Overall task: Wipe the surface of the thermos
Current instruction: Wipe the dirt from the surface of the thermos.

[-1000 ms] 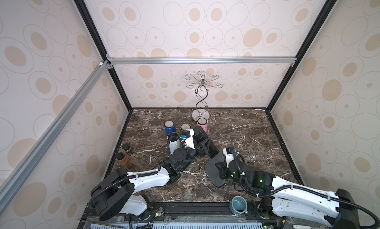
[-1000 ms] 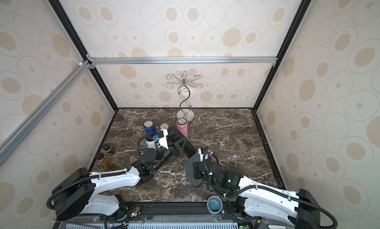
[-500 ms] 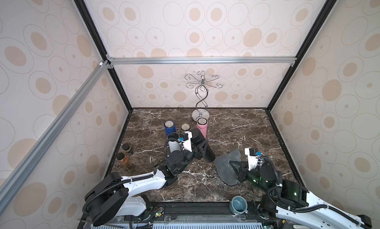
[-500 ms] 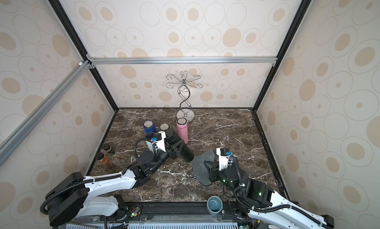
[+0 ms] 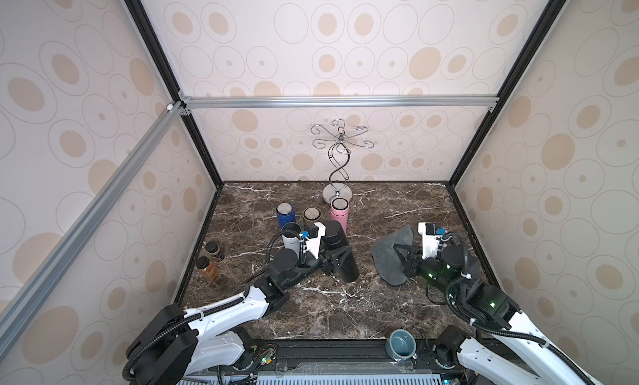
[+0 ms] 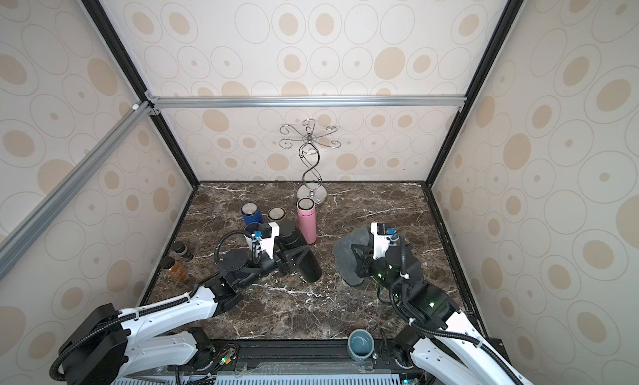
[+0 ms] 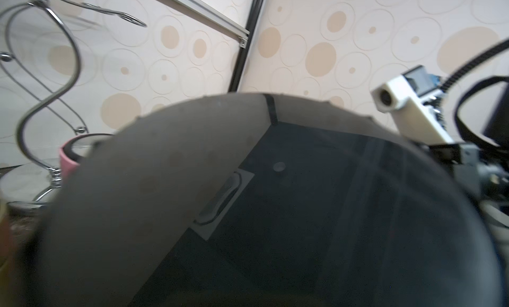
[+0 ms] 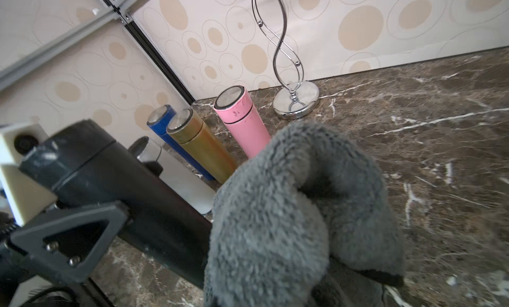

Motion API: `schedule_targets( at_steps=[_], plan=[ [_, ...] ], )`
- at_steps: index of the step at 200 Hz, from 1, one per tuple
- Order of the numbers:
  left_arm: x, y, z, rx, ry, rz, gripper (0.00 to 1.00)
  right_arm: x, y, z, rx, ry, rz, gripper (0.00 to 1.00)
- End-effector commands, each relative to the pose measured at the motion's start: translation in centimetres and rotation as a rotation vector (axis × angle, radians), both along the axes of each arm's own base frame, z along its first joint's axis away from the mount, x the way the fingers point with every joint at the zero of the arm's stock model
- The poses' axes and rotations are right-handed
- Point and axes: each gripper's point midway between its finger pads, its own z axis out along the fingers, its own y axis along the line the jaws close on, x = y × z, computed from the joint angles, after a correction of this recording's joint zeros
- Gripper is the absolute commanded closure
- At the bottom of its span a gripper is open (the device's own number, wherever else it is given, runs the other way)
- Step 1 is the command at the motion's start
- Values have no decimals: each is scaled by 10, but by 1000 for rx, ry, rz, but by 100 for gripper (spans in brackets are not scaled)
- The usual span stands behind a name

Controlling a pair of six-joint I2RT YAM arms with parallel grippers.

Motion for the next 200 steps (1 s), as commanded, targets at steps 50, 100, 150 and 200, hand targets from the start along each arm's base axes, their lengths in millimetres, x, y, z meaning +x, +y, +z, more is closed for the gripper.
schedule_targets(
  at_steps=[50, 100, 150, 200],
  plan=[
    [-20, -21, 25, -56, -123, -200, 100, -12, 79, 32, 361, 107, 468, 100],
    [-18, -27, 31, -94, -137, -221, 100, -11, 88, 0, 376, 234, 489, 100],
    [-19, -31, 45, -139, -164, -254, 100, -10, 85, -40, 345, 324, 444, 100],
    [-18, -30, 51, -159, -174, -241, 100, -12, 76, -81, 283, 388, 374, 100]
  ],
)
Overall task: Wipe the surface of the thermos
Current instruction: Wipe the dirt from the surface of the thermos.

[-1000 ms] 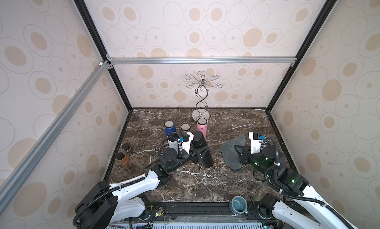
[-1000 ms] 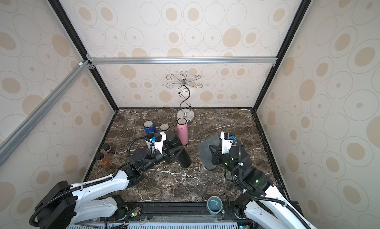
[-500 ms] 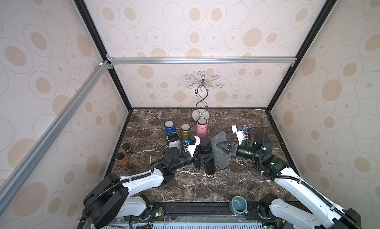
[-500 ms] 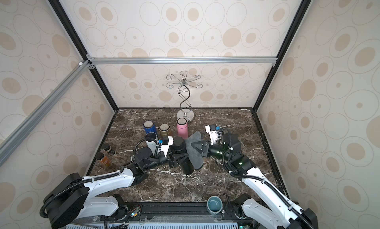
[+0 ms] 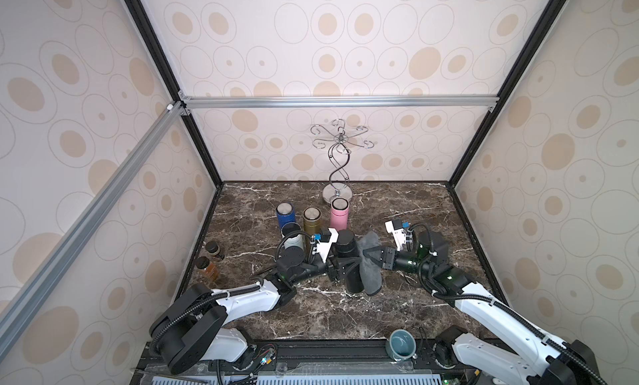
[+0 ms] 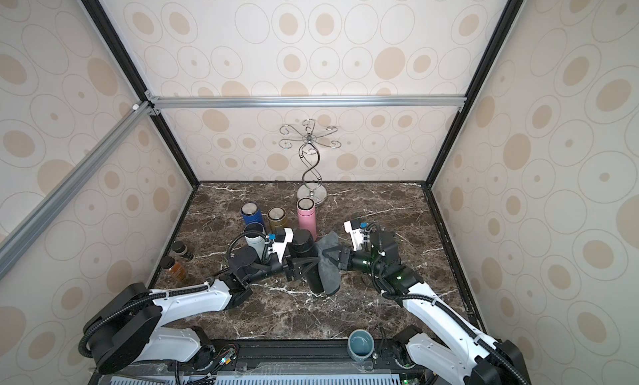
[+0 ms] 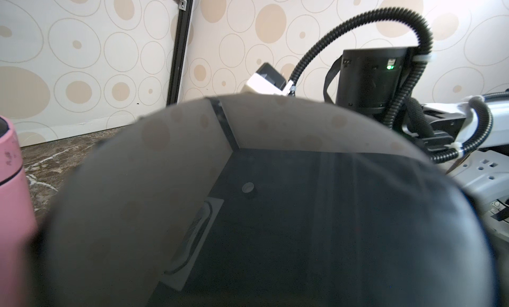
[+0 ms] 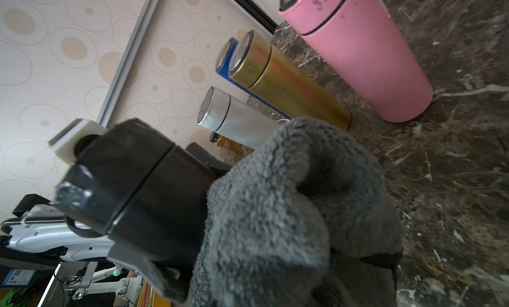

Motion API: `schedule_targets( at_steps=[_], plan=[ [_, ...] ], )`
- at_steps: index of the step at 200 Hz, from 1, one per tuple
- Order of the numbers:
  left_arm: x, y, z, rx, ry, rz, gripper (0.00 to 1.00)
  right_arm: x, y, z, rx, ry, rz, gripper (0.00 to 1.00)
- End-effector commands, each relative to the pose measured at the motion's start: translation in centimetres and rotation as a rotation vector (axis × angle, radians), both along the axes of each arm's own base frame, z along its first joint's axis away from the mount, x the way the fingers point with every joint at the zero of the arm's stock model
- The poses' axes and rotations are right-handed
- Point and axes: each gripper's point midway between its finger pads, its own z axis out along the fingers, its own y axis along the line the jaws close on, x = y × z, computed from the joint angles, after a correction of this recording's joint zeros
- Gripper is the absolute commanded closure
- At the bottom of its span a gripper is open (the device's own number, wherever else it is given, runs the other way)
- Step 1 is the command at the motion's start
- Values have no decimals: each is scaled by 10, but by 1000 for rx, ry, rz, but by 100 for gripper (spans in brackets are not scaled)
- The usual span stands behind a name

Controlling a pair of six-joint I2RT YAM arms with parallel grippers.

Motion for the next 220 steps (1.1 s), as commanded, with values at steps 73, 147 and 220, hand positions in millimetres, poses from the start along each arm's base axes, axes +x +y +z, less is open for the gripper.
schedule_targets(
  at_steps=[73, 147, 220],
  plan=[
    [-22, -5, 78, -161, -176, -138, 100, -16, 14, -22, 52, 18, 147, 100],
    [-24, 5, 68, -140, -178, -107, 100, 2, 8, 12, 71, -48, 138, 100],
    [11, 10, 27, -78, -156, 81, 100, 22, -24, 18, -139, -138, -72, 100]
  ],
)
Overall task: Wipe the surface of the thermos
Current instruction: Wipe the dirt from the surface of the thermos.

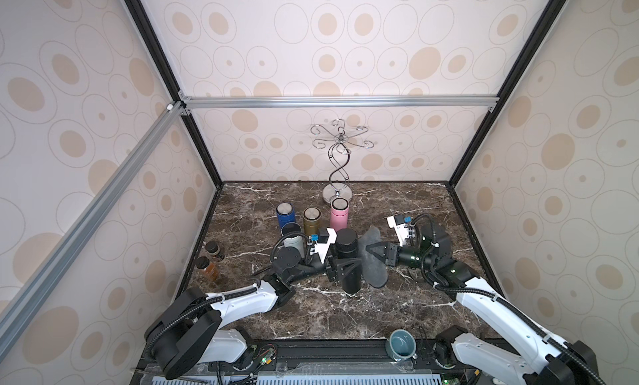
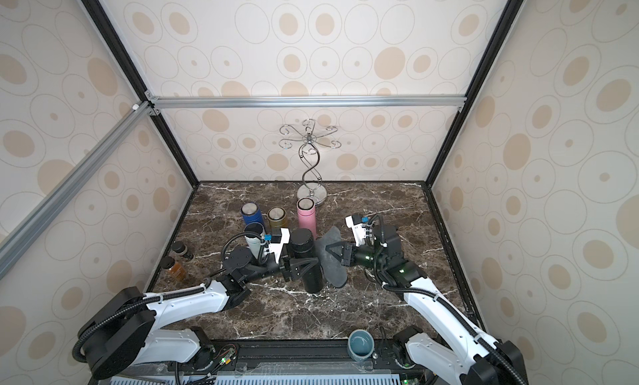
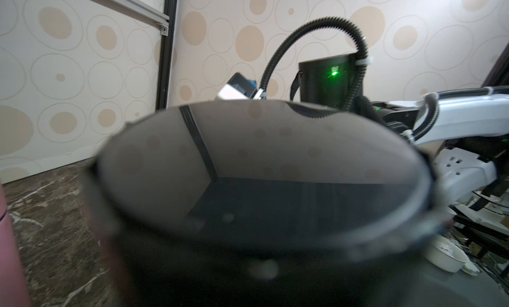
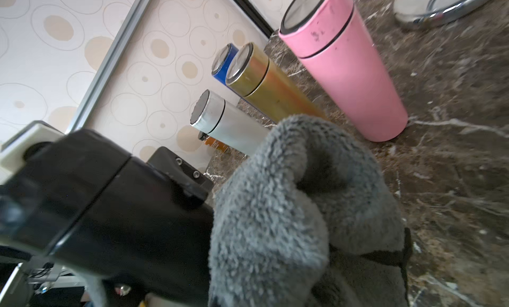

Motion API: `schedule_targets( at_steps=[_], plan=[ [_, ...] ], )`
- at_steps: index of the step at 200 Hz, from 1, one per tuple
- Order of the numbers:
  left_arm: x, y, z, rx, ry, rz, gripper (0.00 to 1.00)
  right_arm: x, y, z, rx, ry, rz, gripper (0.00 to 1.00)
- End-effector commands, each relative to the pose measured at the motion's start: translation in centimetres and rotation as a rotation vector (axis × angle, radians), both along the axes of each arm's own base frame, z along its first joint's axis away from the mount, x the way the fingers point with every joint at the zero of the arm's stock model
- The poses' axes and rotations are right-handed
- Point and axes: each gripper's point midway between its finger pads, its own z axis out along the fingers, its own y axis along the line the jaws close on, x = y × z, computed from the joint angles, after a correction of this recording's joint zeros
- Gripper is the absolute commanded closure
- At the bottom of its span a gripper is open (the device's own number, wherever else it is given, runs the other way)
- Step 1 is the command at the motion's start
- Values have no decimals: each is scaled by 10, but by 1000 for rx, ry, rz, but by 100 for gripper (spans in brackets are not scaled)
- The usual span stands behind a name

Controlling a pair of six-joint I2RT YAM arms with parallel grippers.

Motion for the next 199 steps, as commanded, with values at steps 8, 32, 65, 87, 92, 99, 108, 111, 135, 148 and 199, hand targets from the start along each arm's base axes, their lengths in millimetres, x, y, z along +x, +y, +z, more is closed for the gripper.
schedule_targets(
  at_steps=[8, 32, 65, 87, 92, 99, 108, 111, 135, 148, 199],
  plan=[
    [14, 5, 9, -54, -75, 79, 100, 7, -11, 3, -43, -32, -75, 100],
    [27, 2, -10, -39, -47, 125, 100, 7, -14, 15, -14, -55, -100, 100],
    [36, 2, -31, -33, -18, 159, 100, 3, -11, 22, 26, -62, -84, 100],
    [36, 0, -36, -38, -11, 155, 100, 2, -7, 8, 16, -19, -53, 100],
    [37, 0, -37, -36, -10, 156, 100, 1, -5, 4, 15, -9, -46, 100],
    [37, 0, -38, -34, -9, 160, 100, 2, -5, -2, 11, 3, -46, 100],
    [38, 0, -40, -29, -10, 161, 100, 1, -3, -9, 12, 13, -36, 100],
    [38, -1, -41, -25, -9, 159, 100, 1, -3, -11, 12, 17, -33, 100],
    [40, -4, -48, 0, -9, 164, 100, -2, 1, -25, 4, 40, -15, 100],
    [41, -6, -53, 15, -10, 167, 100, -4, 1, -33, -12, 52, -11, 100],
    [43, -13, -68, 95, -31, 201, 100, -16, -11, -64, -164, 94, -42, 100]
  ],
)
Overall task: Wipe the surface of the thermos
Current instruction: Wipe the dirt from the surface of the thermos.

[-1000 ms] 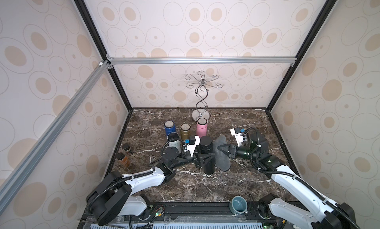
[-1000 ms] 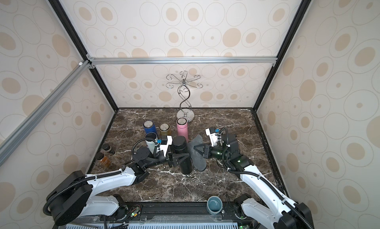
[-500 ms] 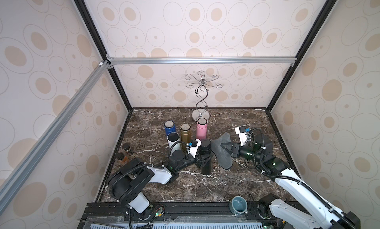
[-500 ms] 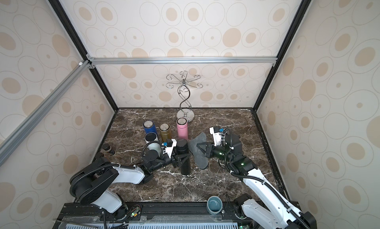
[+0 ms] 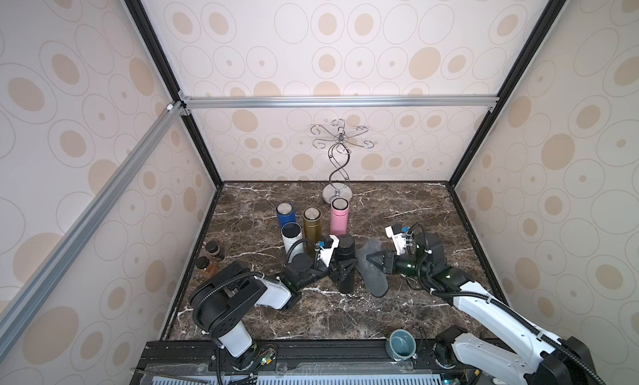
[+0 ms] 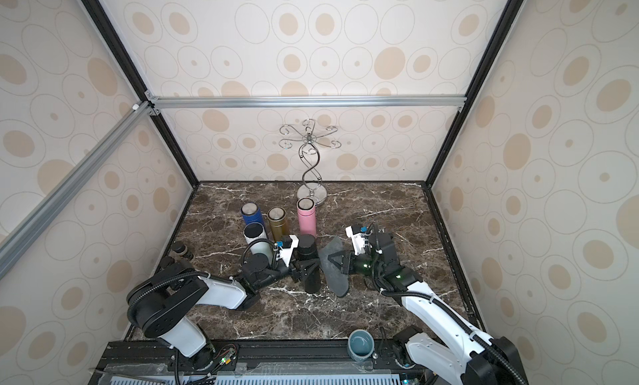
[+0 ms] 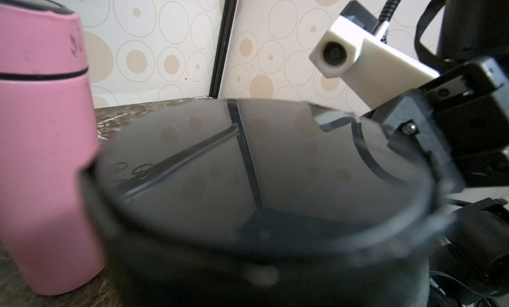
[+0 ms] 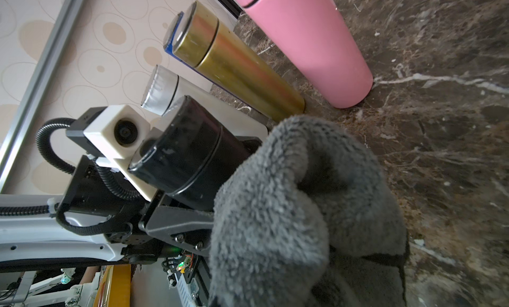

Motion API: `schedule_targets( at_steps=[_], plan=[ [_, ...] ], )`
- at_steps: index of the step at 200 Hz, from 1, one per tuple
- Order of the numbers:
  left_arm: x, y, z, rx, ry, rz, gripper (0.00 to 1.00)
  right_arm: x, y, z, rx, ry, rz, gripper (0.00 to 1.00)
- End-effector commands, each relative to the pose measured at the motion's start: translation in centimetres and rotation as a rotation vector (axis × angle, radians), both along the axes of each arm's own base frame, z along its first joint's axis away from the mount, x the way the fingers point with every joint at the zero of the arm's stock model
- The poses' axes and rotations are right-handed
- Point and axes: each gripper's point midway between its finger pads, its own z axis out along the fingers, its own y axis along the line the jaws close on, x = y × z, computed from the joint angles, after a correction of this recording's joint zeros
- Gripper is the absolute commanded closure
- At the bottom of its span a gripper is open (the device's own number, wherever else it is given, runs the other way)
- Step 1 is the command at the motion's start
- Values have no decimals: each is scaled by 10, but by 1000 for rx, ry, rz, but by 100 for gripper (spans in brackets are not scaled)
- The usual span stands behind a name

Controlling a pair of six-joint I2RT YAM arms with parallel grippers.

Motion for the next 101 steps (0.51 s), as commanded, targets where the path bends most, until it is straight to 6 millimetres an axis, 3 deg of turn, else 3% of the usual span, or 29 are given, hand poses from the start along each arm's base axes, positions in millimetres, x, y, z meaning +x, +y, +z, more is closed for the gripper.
schedule_targets(
  at_steps=[1, 30, 71, 101],
  plan=[
    [5, -8, 27, -24, -108, 21, 100, -7, -8, -8, -80, -11, -11, 100],
    [6, -11, 20, 37, -138, 60, 100, -4, -17, 19, -108, -82, -49, 100],
    [5, -12, 13, 81, -166, 100, 100, 2, -26, 92, -101, -248, -102, 100],
    [5, -12, 8, 120, -188, 134, 100, 4, -21, 138, -49, -335, -95, 100]
  ],
)
